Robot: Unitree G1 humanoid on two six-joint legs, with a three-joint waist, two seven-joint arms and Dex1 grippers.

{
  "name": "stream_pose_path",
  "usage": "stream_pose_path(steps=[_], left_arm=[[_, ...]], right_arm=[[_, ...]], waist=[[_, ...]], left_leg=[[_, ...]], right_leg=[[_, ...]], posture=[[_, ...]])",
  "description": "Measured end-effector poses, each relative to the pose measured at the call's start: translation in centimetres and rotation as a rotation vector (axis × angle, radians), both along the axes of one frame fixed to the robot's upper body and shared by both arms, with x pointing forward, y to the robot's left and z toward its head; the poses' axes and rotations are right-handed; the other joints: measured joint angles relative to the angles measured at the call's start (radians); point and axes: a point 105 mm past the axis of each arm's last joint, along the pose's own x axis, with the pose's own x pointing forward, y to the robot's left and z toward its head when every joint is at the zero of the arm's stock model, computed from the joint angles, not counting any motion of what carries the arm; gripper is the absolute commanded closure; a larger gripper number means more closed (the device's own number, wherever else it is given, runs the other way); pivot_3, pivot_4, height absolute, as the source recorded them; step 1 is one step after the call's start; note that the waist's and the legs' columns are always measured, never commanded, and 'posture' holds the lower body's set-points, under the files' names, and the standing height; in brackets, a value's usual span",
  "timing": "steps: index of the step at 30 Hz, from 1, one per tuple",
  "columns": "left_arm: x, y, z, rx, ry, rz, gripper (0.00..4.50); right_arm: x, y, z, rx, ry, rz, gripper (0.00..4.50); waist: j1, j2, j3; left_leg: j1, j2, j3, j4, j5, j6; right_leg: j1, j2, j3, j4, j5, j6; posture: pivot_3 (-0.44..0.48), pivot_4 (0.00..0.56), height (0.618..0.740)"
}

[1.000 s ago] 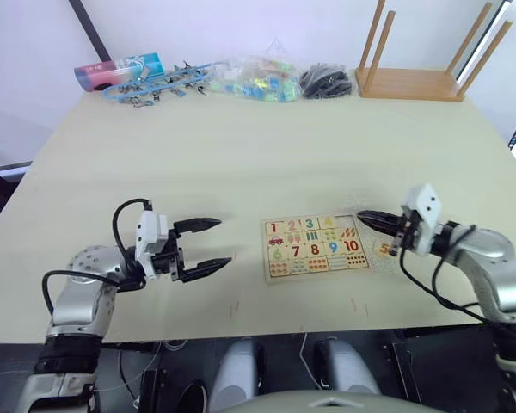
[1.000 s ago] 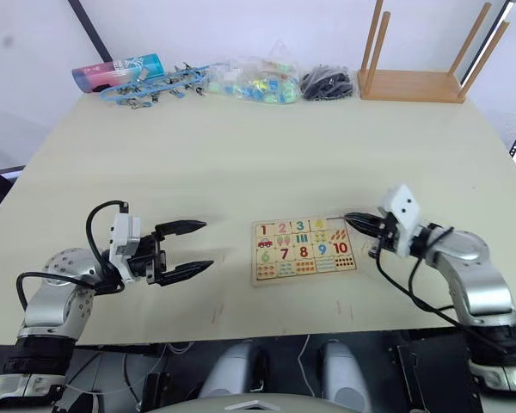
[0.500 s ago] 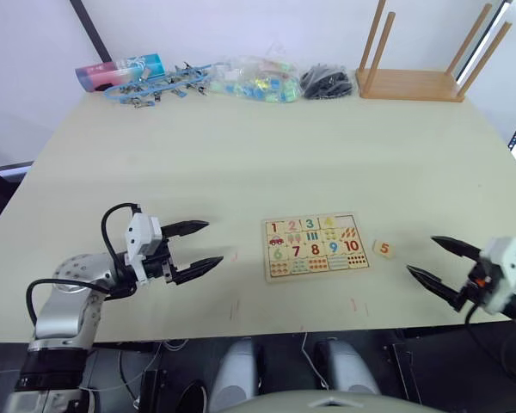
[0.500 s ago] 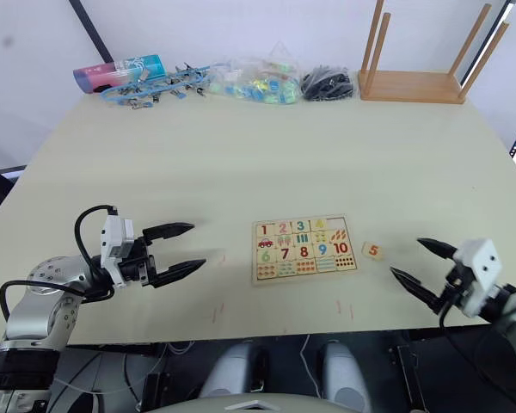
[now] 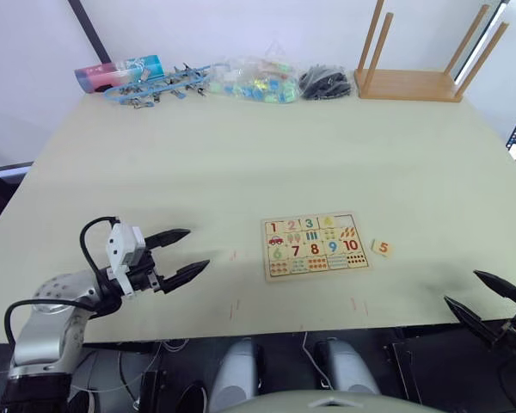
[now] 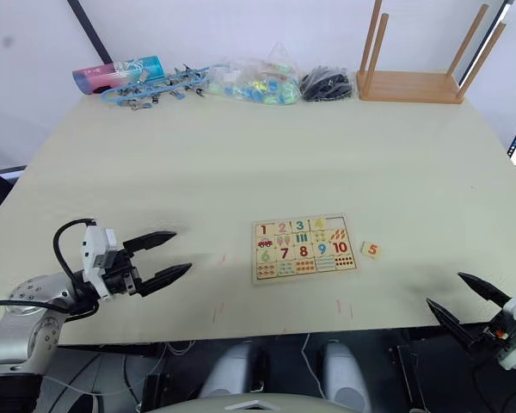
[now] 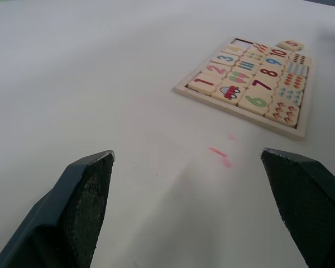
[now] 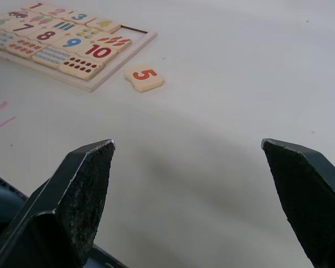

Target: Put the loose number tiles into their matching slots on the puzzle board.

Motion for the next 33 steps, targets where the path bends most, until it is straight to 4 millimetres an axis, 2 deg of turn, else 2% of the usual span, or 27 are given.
stream_pose_path(steps=[25,33], left_arm=[[-3.1,2.0,-1.1,-0.024,0.001,0.097,0.00],[-3.0,2.5,-1.3,-0.026,-0.011,0.068,0.00]], right_arm=[[1.7,1.5,-0.1,0.030,-0.041,0.125,0.08],[2.1,1.5,0.2,0.020,-0.052,0.136,0.08]], waist=[[0.001,0.000,-0.001],[0.002,0.000,-0.001]], left_leg=[[0.000,-0.001,0.001,-0.003,0.000,0.000],[0.000,-0.001,0.001,-0.003,0.000,0.000]], right_leg=[[0.000,-0.005,-0.001,-0.003,0.000,0.000],[0.000,-0.001,-0.001,-0.003,0.000,0.000]], posture=[[0.000,0.150,0.737],[0.000,0.150,0.737]])
